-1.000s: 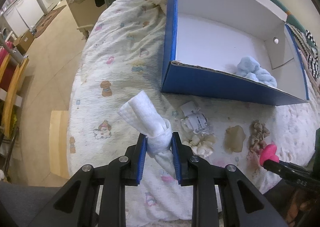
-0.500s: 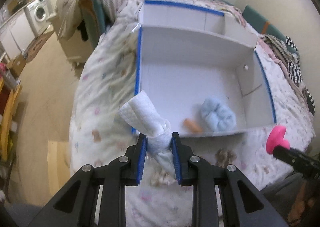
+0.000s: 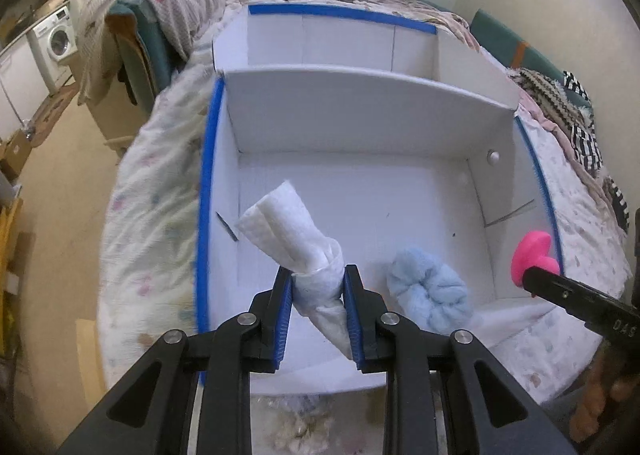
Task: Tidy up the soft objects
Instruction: 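Carry the cloth and duck into the box and open both tools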
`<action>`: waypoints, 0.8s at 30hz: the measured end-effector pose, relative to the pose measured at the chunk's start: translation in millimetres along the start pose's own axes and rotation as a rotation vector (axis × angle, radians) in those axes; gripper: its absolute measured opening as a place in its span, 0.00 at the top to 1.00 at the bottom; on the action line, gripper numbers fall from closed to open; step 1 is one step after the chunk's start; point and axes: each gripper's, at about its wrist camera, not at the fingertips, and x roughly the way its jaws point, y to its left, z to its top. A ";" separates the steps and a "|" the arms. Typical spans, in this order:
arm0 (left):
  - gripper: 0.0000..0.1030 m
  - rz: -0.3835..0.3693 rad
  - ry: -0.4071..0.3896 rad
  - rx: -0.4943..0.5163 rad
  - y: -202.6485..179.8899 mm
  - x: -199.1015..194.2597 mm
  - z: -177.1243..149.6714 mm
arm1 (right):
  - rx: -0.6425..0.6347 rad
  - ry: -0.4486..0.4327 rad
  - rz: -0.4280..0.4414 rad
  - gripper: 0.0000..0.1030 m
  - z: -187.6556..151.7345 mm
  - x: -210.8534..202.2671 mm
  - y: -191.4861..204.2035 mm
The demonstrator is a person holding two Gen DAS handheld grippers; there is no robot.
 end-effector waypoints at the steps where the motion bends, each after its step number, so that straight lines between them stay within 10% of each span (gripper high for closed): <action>1: 0.78 0.001 -0.005 -0.001 1.0 5.9 -2.5 | 0.007 0.009 -0.010 0.55 -0.7 3.0 -2.6; 24: 0.77 -0.043 0.091 0.066 -24.5 46.4 -7.5 | -0.046 0.050 -0.099 0.54 -2.0 25.2 -1.8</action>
